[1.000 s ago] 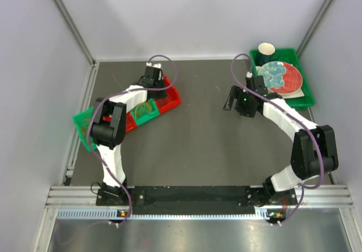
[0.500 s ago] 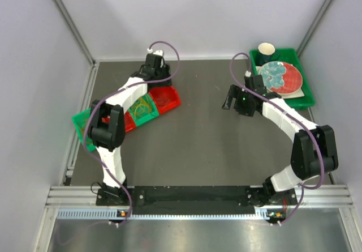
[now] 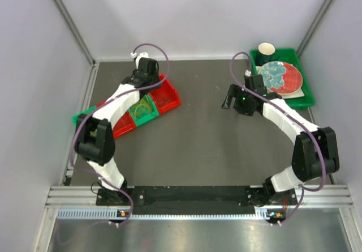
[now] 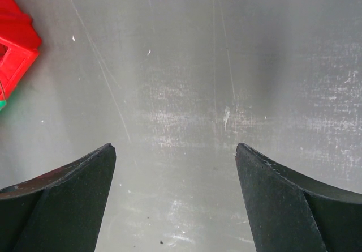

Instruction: Untangle the cables

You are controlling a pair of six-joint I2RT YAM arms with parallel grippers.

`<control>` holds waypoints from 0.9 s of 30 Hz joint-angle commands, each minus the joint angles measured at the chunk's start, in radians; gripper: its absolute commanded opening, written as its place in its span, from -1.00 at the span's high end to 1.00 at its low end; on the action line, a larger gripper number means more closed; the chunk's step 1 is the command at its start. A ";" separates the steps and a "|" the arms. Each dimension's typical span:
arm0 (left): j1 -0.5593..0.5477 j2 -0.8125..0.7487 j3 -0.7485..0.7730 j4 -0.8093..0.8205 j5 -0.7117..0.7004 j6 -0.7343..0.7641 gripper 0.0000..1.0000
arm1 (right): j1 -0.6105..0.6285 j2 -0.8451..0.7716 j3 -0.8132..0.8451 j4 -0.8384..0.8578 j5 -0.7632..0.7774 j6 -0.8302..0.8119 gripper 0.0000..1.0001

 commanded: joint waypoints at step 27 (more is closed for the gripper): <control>0.095 -0.003 -0.085 0.018 0.090 -0.253 0.84 | 0.026 -0.058 0.028 0.018 -0.002 0.009 -0.72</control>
